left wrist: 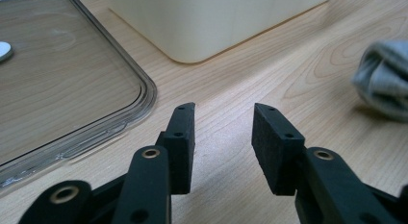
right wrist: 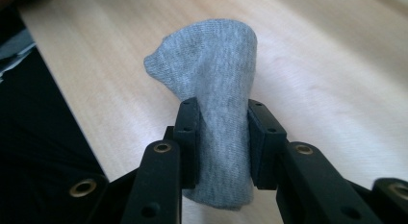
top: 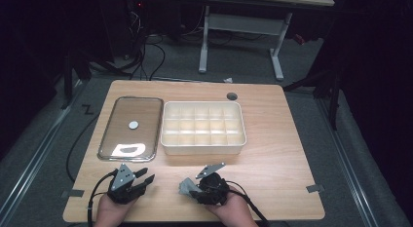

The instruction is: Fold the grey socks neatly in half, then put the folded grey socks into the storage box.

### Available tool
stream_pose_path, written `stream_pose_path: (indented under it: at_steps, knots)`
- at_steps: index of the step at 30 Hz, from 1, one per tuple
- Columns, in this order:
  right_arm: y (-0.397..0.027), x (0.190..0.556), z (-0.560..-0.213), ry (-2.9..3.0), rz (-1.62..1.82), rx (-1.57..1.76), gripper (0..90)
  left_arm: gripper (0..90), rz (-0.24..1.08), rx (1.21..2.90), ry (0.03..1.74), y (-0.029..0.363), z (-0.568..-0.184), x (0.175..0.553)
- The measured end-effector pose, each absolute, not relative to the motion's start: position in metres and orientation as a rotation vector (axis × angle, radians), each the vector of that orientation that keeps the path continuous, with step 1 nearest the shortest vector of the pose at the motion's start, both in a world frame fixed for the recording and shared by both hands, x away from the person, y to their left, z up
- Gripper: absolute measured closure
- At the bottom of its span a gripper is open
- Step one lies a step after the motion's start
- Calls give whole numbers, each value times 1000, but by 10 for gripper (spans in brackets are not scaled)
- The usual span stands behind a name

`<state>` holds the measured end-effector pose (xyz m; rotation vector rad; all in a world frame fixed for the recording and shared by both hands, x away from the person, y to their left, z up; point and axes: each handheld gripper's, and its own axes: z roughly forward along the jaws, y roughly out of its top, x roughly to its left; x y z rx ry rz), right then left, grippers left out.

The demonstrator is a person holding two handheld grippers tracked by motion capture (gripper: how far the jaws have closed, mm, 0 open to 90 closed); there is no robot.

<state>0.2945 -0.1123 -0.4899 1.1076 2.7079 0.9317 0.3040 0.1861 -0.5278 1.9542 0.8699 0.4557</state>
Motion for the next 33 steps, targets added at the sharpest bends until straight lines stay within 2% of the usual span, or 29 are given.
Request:
stream_pose_path:
  at_steps: [17,28,33]
  knots:
    - [-175,314,-461,2493,754,1333,703,505,414,1942,883,184,-528,306]
    - [-202,321,-438,2440,757,1372,703,438,387,1922,880,186,-527,304]
    - [-208,331,-424,2430,729,1383,702,422,416,1944,866,185,-525,300]
